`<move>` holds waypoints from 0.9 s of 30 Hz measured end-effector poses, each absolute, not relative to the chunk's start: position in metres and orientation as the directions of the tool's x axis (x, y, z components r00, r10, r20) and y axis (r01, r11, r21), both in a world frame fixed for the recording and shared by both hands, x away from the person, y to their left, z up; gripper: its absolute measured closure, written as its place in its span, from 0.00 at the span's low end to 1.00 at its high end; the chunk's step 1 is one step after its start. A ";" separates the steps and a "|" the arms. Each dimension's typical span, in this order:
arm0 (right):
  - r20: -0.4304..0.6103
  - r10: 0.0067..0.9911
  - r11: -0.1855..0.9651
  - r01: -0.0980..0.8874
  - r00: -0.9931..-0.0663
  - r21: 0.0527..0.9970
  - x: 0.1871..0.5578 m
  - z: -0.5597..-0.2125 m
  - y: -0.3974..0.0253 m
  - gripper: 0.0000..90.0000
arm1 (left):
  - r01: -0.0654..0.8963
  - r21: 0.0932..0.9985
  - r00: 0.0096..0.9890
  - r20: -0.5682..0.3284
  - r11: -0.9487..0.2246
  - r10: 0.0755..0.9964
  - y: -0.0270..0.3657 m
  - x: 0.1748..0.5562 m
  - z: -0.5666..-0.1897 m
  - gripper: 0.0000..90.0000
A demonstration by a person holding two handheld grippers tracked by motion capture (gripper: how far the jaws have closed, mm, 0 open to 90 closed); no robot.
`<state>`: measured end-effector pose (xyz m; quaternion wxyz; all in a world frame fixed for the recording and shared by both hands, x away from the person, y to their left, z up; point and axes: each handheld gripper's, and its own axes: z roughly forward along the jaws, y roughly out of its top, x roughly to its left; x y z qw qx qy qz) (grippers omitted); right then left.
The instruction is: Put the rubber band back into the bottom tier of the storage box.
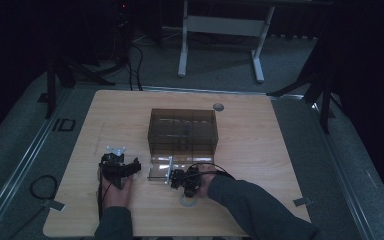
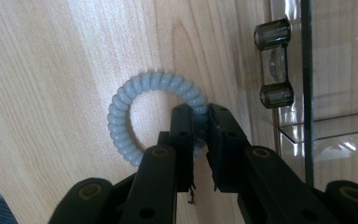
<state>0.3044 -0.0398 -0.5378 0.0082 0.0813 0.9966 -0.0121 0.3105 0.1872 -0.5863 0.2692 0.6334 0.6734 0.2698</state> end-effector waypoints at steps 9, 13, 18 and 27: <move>0.004 0.171 0.985 0.170 -0.985 -0.022 0.307 -0.534 -0.044 0.91 | 0.708 0.705 -0.053 -0.021 0.052 0.998 0.187 0.311 -0.586 0.15; 0.004 0.183 0.983 0.183 -0.983 -0.014 0.310 -0.527 -0.047 0.91 | 0.708 0.705 -0.053 -0.021 0.052 0.998 0.187 0.311 -0.586 0.15; 0.001 0.181 0.983 0.181 -0.983 -0.007 0.311 -0.516 -0.050 0.91 | 0.708 0.705 -0.053 -0.021 0.052 0.998 0.187 0.311 -0.586 0.15; -0.013 0.202 0.979 0.202 -0.979 0.016 0.317 -0.497 -0.059 0.91 | 0.708 0.704 -0.053 -0.021 0.052 0.998 0.187 0.311 -0.586 0.15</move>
